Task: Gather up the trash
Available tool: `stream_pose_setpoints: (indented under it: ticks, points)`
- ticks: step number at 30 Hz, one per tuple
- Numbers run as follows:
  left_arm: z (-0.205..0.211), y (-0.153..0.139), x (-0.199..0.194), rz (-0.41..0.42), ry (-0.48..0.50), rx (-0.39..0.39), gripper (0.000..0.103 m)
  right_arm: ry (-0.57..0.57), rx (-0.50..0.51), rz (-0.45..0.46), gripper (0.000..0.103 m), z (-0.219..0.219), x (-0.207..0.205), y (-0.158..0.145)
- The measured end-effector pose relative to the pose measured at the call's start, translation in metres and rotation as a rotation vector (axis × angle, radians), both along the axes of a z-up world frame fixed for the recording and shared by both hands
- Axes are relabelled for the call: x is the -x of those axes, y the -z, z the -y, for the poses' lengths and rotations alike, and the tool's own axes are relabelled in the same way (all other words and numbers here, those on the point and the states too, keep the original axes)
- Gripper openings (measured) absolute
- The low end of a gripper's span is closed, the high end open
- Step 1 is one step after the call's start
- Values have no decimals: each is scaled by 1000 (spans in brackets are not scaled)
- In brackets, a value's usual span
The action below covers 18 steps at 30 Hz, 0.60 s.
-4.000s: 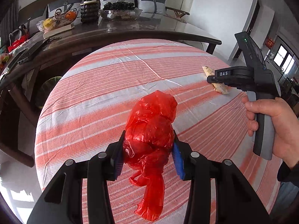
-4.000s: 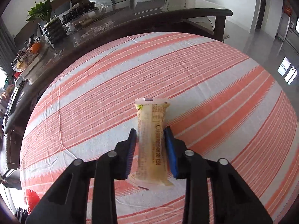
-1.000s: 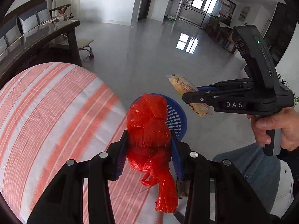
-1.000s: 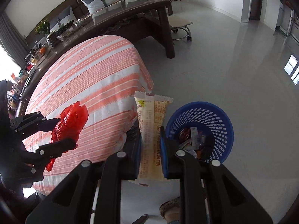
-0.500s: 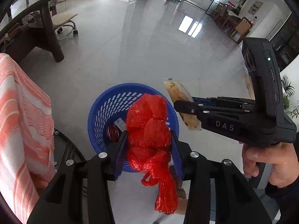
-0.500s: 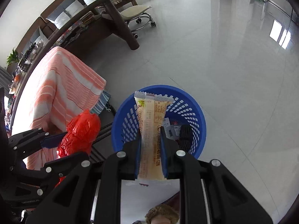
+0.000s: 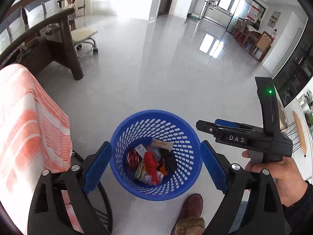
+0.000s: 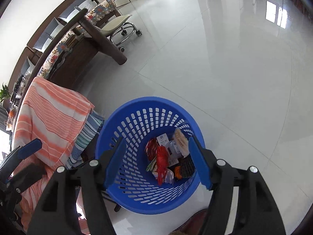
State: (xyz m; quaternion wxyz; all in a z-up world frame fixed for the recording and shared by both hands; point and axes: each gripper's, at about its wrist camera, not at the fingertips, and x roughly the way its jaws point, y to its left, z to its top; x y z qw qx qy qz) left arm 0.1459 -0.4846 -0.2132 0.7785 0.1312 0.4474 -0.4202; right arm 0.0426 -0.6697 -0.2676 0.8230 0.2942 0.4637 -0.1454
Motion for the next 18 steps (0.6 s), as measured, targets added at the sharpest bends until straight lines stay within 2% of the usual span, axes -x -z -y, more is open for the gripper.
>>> stream_pose_setpoints:
  ticks: [1,3,6,8,10,13,15,17,18]
  points:
    - [-6,-12,6,35,-3,18,93,6,21,19,84,-3,5,-12]
    - [-21,-36,24,98,-10,52,97,15,50,45,87,-10,18,-35]
    - [-51,-69,57,172,-9,101,98,34,89,78,90,-29,50,-73]
    - [-67,-78,78,193,16,81,98,40,147,121,99,-50,78,-97]
    - [-78,-83,98,229,6,30,98,51,227,145,98,-75,105,-115]
    - [-92,-92,119,246,14,54,98,93,341,205,98,-111,143,-132]
    - [-99,-97,128,259,6,65,98,128,329,247,98,-124,161,-135]
    - [-104,-102,135,290,-22,67,98,100,277,210,98,-125,163,-131]
    - [-106,-104,138,301,-36,66,98,94,281,205,98,-127,164,-132]
